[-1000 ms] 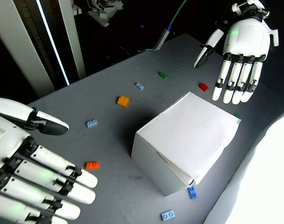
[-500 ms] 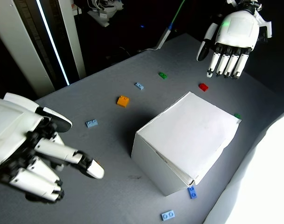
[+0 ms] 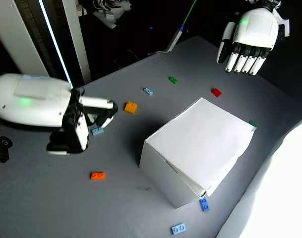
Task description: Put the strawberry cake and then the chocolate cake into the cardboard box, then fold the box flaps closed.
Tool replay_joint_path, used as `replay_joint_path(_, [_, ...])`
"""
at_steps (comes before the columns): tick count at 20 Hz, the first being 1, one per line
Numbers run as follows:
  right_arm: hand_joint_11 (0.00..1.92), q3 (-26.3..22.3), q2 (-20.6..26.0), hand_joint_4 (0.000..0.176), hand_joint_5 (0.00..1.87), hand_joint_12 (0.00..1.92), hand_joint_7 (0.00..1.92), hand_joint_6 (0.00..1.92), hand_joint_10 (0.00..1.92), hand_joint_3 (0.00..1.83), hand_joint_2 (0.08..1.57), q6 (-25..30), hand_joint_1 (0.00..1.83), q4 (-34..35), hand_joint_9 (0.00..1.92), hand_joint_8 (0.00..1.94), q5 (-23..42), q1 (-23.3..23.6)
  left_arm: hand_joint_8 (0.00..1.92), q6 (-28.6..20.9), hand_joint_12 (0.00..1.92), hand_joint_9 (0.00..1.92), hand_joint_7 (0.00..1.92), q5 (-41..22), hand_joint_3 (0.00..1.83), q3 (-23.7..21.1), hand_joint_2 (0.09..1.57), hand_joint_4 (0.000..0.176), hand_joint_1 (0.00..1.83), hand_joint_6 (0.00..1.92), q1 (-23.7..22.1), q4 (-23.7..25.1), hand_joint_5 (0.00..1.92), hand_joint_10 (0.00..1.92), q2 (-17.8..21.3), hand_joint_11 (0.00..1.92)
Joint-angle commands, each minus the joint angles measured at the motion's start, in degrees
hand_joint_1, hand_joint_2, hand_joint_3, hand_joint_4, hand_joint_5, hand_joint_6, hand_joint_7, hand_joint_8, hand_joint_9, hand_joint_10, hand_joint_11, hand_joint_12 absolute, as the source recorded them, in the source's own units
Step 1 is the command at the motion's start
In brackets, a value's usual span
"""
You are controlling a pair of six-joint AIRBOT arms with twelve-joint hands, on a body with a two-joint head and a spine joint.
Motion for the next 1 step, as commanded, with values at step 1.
replay_joint_path(1, [1.31, 0.54, -0.06, 0.0, 1.05, 1.92, 1.22, 1.92, 1.92, 0.0, 1.49, 0.95, 0.06, 3.92, 1.3, 1.94, 9.9, 1.51, 1.86, 0.19, 1.92, 1.14, 1.11, 0.98, 0.0, 0.5, 1.51, 0.0, 0.29, 1.92, -0.5, -3.74, 0.96, 1.92, 0.85, 1.04])
